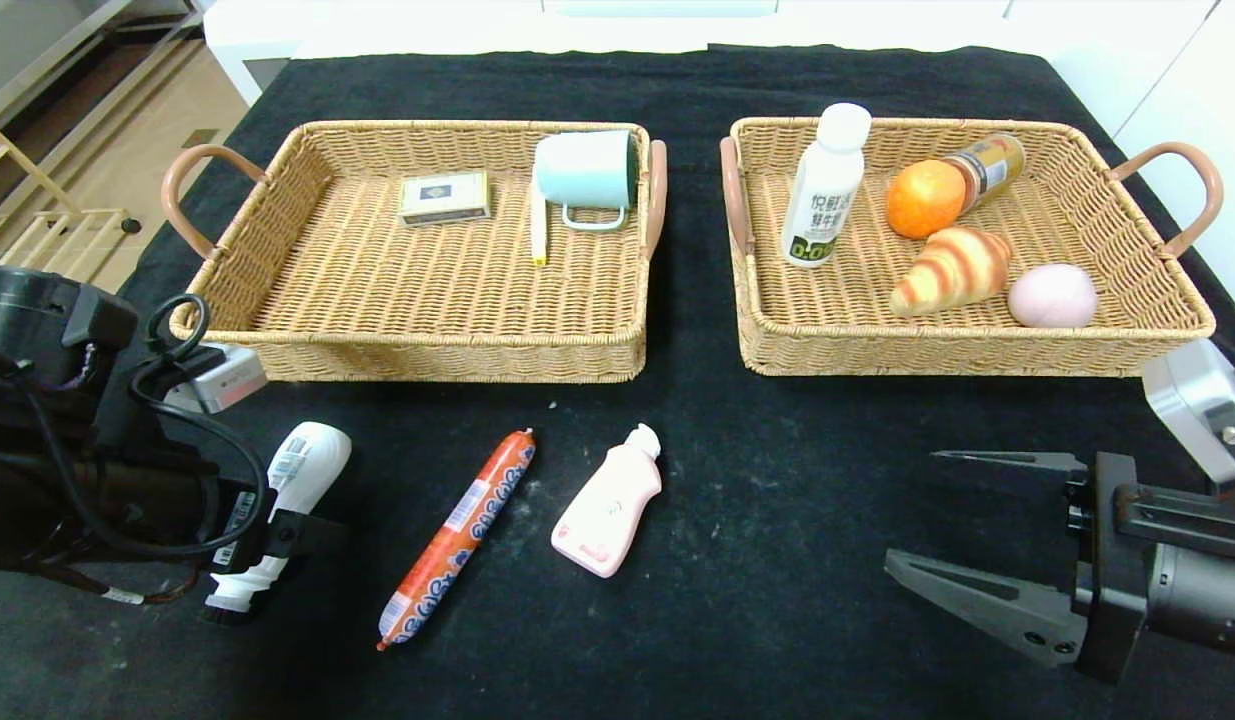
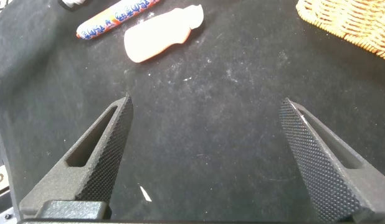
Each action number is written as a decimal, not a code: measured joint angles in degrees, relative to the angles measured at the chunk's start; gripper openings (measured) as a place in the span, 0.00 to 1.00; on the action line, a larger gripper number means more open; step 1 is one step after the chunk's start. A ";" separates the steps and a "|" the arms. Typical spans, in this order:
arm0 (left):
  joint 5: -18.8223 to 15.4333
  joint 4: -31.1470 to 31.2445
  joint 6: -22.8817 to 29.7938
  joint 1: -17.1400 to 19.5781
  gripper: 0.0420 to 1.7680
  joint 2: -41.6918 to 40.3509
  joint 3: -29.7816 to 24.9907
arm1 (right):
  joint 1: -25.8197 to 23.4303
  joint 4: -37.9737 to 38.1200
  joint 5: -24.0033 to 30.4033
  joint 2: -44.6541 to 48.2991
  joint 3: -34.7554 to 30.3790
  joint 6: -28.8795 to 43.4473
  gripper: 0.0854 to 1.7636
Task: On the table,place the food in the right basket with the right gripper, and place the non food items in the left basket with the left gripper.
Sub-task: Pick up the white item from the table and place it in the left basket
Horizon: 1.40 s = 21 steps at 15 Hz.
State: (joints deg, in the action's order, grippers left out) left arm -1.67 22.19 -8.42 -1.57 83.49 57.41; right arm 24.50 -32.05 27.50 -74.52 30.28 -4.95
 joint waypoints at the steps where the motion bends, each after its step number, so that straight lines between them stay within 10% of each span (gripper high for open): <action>1: 0.00 0.00 -0.04 0.00 0.97 0.05 -0.02 | 0.00 0.00 0.02 0.00 -0.02 -0.01 0.97; 9: 0.02 0.02 -0.12 0.00 0.31 0.21 -0.02 | 0.16 -0.02 0.13 0.10 -0.46 -0.22 0.97; 21: -0.30 -0.41 -0.22 0.01 0.31 0.32 -1.07 | 0.22 -0.02 0.13 -0.01 -0.62 -0.22 0.97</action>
State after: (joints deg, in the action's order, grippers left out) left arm -1.97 21.77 -8.64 -1.56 83.81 56.33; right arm 24.72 -32.07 27.64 -74.53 29.66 -5.17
